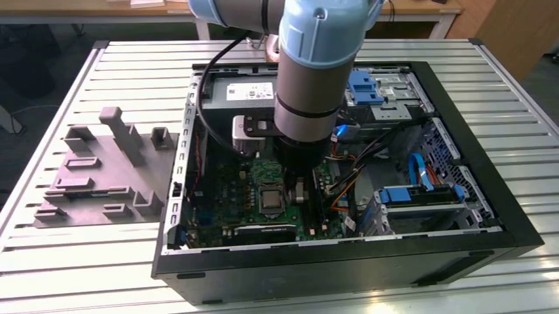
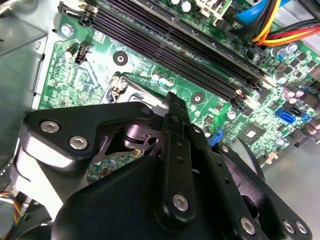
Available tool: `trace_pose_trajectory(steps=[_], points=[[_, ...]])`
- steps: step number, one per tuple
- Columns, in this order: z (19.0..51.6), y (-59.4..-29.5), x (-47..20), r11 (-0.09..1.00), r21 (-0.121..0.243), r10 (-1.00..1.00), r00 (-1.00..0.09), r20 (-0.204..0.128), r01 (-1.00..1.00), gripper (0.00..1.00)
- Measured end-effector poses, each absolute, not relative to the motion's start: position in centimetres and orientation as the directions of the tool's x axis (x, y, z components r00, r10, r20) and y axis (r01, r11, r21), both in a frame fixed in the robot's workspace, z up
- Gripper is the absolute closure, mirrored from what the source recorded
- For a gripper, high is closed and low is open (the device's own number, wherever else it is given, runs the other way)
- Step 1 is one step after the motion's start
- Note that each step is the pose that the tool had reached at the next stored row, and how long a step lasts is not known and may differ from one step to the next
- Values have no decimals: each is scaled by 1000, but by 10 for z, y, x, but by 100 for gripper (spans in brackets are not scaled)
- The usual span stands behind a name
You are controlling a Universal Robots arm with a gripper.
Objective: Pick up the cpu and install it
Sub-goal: 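Install the first cpu locking lever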
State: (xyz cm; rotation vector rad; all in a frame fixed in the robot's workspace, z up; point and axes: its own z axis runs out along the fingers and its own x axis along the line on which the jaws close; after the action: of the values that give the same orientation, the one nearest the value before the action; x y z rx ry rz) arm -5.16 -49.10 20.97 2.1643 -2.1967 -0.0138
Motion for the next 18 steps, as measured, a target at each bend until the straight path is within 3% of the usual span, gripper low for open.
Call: trace_pose_trajectory(steps=[18], points=[[196,-495,-54,-41,44,-998,42,36,-998,89]])
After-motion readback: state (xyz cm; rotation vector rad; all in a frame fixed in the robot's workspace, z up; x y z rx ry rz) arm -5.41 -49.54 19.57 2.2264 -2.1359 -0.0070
